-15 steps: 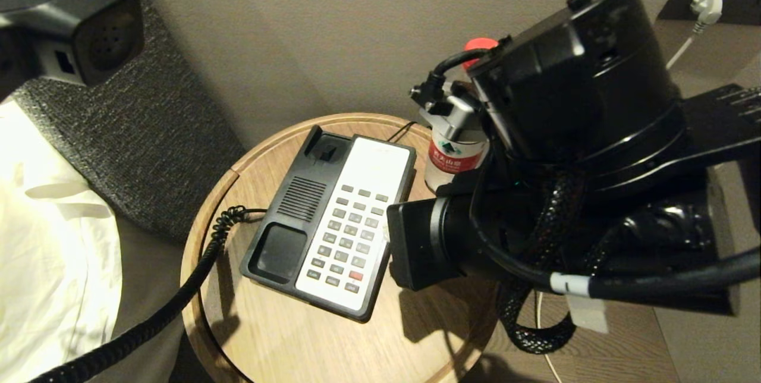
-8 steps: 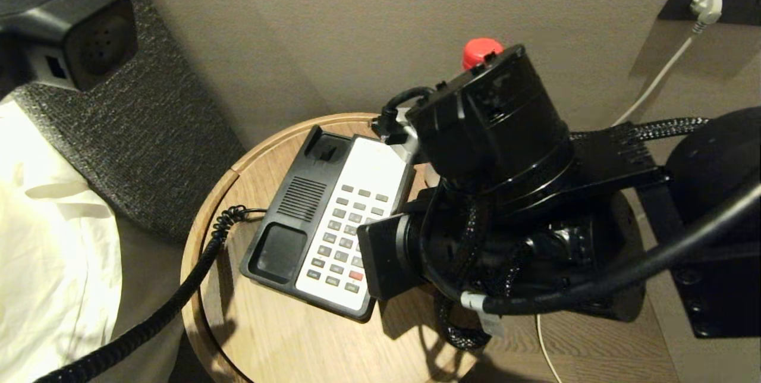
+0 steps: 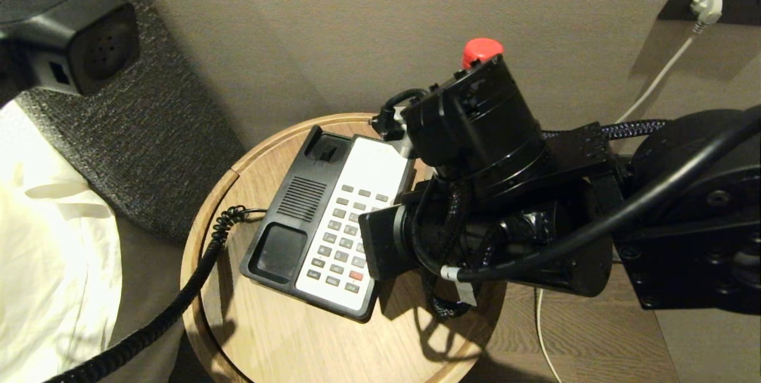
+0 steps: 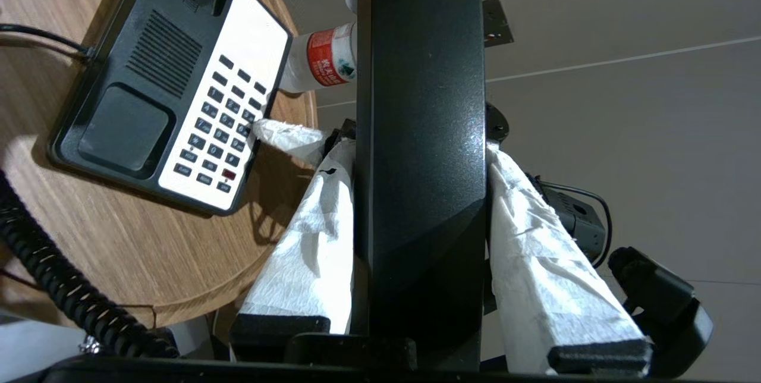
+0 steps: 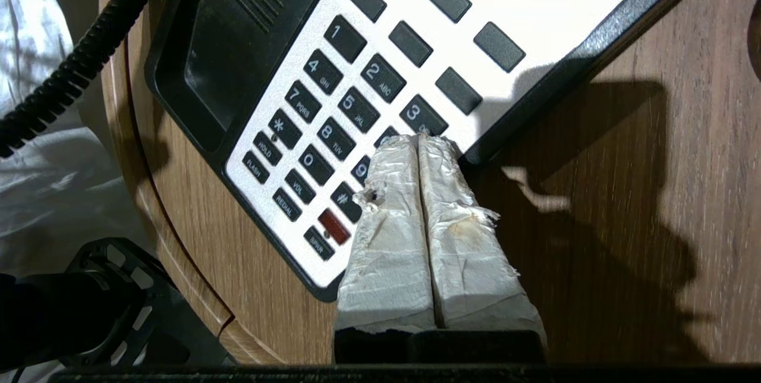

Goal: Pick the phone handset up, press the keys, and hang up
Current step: Dial the number

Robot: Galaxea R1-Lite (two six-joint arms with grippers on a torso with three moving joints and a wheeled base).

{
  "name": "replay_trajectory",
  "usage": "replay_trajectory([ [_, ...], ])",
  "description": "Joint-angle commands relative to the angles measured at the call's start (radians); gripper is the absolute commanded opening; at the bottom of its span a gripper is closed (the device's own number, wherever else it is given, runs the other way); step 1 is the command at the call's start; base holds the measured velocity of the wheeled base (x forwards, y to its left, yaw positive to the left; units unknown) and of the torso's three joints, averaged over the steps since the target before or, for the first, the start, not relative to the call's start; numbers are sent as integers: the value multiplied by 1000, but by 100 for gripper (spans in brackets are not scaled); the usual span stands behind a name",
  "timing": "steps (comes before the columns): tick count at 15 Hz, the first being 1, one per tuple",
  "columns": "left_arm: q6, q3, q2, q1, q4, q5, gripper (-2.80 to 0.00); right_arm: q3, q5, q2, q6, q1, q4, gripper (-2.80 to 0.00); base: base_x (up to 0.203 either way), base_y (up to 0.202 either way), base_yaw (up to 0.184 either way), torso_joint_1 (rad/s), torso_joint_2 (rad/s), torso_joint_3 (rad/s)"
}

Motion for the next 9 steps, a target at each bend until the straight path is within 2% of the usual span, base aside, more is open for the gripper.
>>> replay_trajectory([
  [1, -6, 5, 0, 0, 0, -1, -280, -13, -2, 12, 1, -10, -1, -280, 0, 0, 0, 0, 0, 0],
  [9, -6, 10, 0, 0, 0, -2, -280, -21, -2, 36, -3, -33, -12, -280, 0, 0, 0, 0, 0, 0],
])
